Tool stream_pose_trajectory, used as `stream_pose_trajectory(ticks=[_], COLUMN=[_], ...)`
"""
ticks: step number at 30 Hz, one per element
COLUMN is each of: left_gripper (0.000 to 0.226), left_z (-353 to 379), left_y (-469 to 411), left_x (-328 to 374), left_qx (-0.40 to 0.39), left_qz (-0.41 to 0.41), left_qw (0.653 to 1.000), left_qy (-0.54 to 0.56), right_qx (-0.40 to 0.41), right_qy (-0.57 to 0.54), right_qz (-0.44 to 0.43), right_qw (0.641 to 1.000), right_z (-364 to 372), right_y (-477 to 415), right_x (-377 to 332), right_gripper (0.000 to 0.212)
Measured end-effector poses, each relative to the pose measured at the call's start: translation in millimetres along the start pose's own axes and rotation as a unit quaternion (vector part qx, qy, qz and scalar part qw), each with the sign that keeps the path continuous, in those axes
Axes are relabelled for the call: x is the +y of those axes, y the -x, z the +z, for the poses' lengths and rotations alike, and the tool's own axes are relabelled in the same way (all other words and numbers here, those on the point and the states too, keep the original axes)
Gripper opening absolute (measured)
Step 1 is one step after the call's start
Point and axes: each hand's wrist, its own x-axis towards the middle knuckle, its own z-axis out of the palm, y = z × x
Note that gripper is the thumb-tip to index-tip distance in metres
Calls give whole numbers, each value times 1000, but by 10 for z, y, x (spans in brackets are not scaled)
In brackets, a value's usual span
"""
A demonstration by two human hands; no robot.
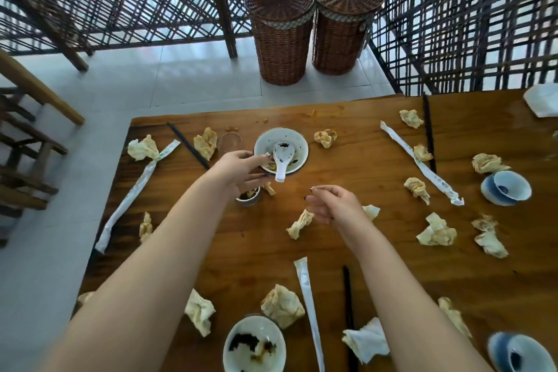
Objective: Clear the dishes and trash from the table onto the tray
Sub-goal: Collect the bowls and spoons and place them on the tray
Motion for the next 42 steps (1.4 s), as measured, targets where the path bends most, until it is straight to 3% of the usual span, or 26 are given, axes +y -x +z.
stream_pose_trajectory(ticks=[7,13,17,21,31,42], left_gripper=[9,25,22,13,18,15], left_z=[-381,-763,-1089,-1370,-1683,-1498], left_y=[668,1143,1483,1758,2000,1978], left_x=[-185,-433,-706,-1031,-1650,-1854], left_qx=[34,44,35,36,46,72], left_qz=[-6,13,15,6,-25,-66], left_qw=[998,997,997,998,993,989], left_qy=[43,60,63,55,103,108], right_qx=[-14,-15,0,13,13,-26], right_qy=[24,48,76,106,224,270], right_qz=[-75,-113,-125,-102,15,76], right_qw=[997,992,989,989,974,960], right_z=[153,319,483,623,564,512], right_y=[452,898,1261,1566,1646,1390], right_x=[7,99,330,622,1246,1366], right_gripper=[20,17,19,28,49,38])
